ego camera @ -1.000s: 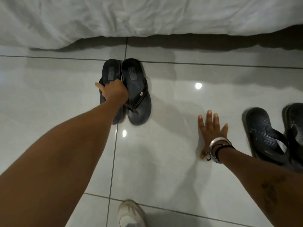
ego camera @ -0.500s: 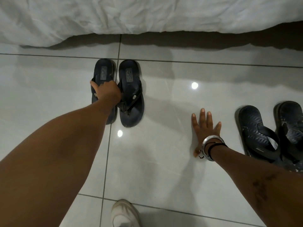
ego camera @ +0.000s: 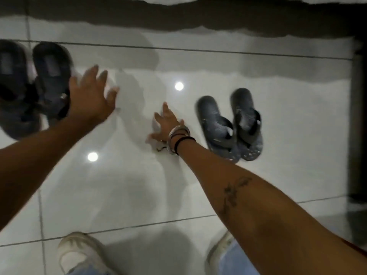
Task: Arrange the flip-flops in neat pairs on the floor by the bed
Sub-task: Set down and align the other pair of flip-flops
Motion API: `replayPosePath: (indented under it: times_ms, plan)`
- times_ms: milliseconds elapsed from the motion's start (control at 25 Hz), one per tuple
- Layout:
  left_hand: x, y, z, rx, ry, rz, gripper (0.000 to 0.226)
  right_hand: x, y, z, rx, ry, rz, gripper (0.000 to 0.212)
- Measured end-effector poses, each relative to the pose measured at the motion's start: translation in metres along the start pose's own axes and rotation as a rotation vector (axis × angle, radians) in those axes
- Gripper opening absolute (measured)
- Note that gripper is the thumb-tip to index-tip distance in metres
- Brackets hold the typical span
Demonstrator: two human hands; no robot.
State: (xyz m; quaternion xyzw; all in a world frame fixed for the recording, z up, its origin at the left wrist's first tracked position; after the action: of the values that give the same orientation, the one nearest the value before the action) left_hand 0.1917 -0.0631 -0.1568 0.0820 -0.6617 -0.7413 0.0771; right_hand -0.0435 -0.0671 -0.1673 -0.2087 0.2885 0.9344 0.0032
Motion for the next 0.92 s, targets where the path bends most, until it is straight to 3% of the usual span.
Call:
replayPosePath:
  times_ms: [80, 160, 240, 320, 400, 560, 920]
  plan:
    - [0.089, -0.022, 0.014, -0.173, -0.151, 0.095, 0.093, 0.040, 0.046, 0.025, 0.293, -0.003, -0.042, 0.066]
    - [0.148, -0.050, 0.032, -0.513, -0.130, 0.066, 0.135, 0.099, 0.082, 0.050, 0.519, -0.157, 0.035, 0.059]
    - [0.179, -0.068, 0.045, -0.728, -0.011, 0.083, 0.165, 0.160, 0.101, 0.067, 0.525, -0.421, 0.059, 0.059]
    - [0.188, -0.079, 0.046, -0.797, 0.075, 0.110, 0.179, 0.193, 0.101, 0.070, 0.423, -0.582, 0.003, 0.054]
    - [0.184, -0.086, 0.046, -0.845, 0.076, 0.104, 0.185, 0.203, 0.091, 0.064, 0.370, -0.596, -0.072, 0.038]
    - [0.178, -0.087, 0.048, -0.830, 0.034, 0.146, 0.184, 0.207, 0.085, 0.053, 0.458, -0.547, -0.181, 0.011]
    - [0.170, -0.099, 0.055, -0.824, -0.064, 0.192, 0.183, 0.197, 0.129, 0.033, 0.549, -0.501, -0.109, 0.040]
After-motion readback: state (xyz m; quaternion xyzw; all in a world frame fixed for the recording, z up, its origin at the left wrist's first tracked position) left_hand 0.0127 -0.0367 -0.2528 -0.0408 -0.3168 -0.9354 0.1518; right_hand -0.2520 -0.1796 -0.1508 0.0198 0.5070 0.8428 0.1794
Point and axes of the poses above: each hand's wrist, its own z-axis away from the middle knuckle, its own y-axis out of the back of the hand, x = y × z, the point moved 5 cm from there along -z, towards the middle knuckle, and after that the axes turned 10 degrees about -z, right-handed, at the moved point
